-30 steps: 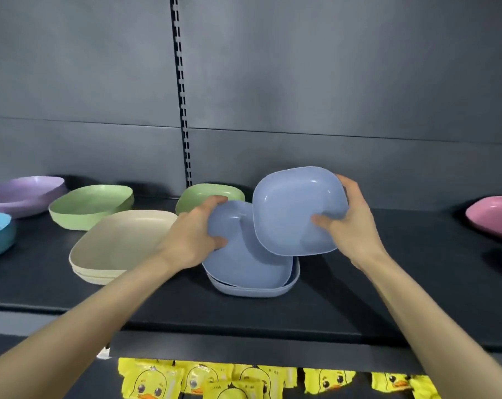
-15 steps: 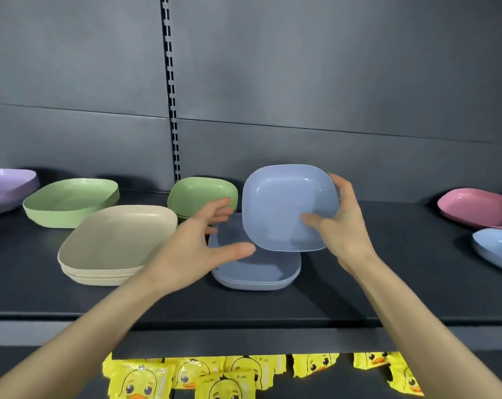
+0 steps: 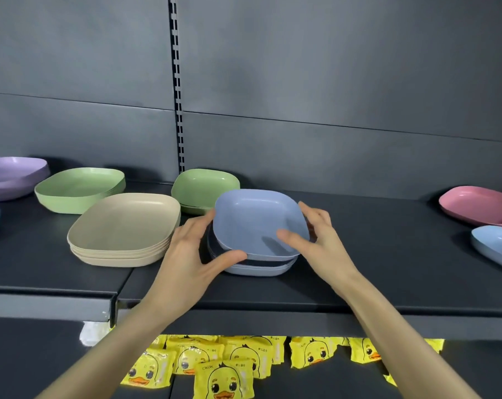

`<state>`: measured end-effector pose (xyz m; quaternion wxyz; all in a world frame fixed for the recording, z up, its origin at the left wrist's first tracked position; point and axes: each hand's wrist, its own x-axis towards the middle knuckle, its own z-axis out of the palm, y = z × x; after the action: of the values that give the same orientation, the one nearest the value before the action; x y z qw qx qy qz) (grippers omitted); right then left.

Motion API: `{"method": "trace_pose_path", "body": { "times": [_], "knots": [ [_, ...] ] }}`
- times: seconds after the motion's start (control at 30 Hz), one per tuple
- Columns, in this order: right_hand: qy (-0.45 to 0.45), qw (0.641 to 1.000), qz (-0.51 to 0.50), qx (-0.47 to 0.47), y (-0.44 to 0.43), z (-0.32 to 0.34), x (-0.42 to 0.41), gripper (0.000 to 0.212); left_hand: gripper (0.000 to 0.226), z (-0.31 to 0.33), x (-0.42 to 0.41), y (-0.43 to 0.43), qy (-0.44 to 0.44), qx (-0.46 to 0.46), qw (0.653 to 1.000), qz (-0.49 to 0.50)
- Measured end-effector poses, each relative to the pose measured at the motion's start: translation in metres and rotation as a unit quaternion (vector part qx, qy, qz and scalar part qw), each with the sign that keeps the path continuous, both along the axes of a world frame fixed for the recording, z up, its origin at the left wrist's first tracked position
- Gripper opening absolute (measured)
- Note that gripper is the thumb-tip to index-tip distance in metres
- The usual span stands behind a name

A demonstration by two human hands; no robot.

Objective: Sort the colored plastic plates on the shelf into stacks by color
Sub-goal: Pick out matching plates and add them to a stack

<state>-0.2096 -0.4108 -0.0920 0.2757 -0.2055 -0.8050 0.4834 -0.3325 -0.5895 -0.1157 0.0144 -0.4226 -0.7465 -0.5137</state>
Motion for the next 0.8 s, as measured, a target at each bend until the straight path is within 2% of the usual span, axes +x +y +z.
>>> {"method": "trace_pose_path", "body": {
  "times": [0.2,0.4,0.57,0.8],
  "knots": [
    [-0.033,0.998,0.055,-0.011,0.002,-0.009,0.003,0.050,0.084,-0.006,0.000,0.001,-0.058,0.001,0.998,-0.023],
    [-0.071,0.995,0.071,0.005,0.009,-0.011,0.003,0.073,0.078,-0.007,-0.002,0.000,-0.083,-0.005,0.996,-0.044],
    [-0.074,0.994,0.082,0.026,0.010,-0.013,0.002,0.067,0.073,-0.008,-0.005,0.000,-0.114,0.008,0.991,-0.068],
    [-0.073,0.994,0.073,0.021,0.011,-0.013,0.002,0.085,0.079,-0.010,-0.008,-0.001,-0.115,0.004,0.991,-0.064]
  ]
}}
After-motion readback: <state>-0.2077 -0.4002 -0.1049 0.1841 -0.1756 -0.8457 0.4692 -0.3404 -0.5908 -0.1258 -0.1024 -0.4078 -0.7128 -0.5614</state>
